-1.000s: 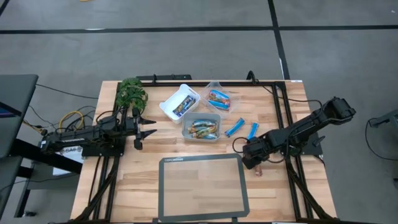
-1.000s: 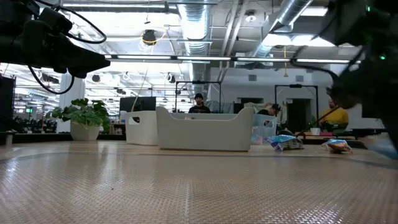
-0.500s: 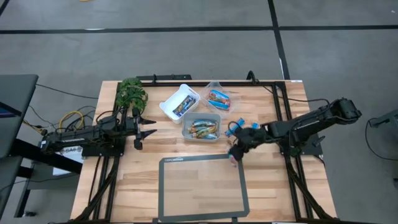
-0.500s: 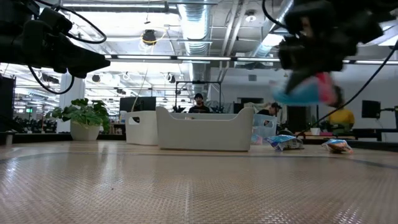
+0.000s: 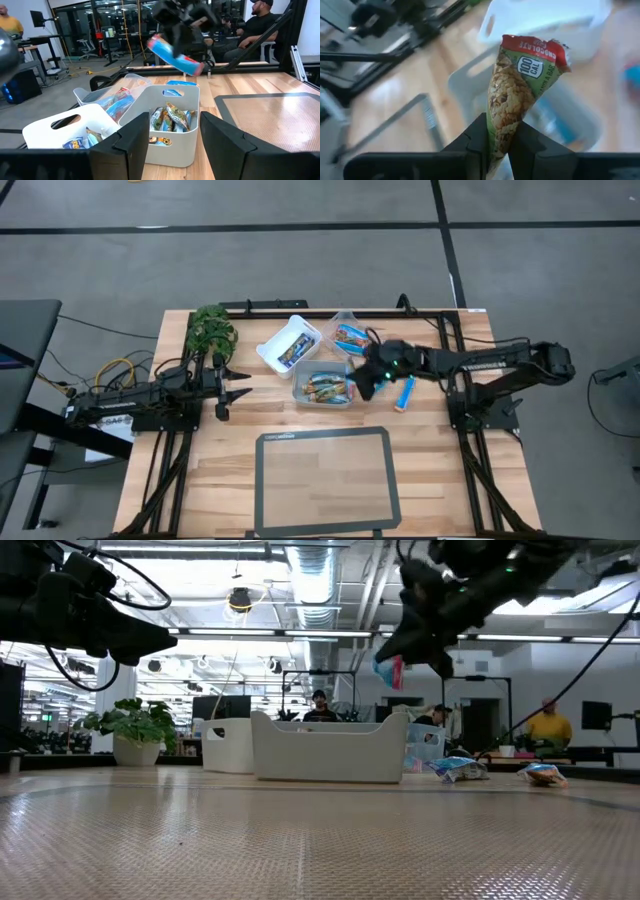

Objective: Pick and place Granola Bars by type
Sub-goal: Put the red granola bar into the transparent bin

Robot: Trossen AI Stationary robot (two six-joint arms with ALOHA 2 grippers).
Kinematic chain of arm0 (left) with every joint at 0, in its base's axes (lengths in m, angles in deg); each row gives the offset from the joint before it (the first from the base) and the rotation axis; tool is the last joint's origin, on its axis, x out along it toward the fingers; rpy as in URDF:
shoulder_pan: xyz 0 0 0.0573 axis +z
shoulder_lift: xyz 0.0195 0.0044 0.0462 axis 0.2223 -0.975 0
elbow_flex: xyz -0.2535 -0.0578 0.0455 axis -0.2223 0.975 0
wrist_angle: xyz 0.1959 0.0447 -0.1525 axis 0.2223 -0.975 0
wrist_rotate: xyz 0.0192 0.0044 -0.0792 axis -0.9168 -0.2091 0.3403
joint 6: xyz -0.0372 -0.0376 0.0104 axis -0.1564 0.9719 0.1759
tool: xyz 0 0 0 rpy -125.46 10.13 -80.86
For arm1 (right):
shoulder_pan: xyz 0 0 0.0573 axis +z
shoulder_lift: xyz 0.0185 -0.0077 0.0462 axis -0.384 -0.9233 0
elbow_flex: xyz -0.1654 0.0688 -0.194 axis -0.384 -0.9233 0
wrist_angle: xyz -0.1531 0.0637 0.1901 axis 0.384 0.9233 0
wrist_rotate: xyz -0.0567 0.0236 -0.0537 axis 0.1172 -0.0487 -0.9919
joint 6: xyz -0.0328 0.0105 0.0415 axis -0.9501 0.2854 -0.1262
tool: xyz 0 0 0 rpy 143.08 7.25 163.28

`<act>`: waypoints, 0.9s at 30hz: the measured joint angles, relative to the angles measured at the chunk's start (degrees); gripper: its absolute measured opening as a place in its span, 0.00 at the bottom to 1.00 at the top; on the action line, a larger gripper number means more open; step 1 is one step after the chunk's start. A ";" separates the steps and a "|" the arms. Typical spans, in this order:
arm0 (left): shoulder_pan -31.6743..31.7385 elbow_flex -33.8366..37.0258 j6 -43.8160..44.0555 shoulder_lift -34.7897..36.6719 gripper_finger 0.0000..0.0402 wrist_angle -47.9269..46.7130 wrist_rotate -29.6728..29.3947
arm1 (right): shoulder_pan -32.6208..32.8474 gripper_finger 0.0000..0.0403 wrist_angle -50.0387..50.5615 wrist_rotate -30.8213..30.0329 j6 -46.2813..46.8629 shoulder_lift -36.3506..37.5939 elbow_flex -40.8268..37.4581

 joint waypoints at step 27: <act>0.01 -0.01 0.00 0.00 0.42 0.00 -0.02 | -19.56 0.17 22.40 -13.31 -30.51 -17.62 18.04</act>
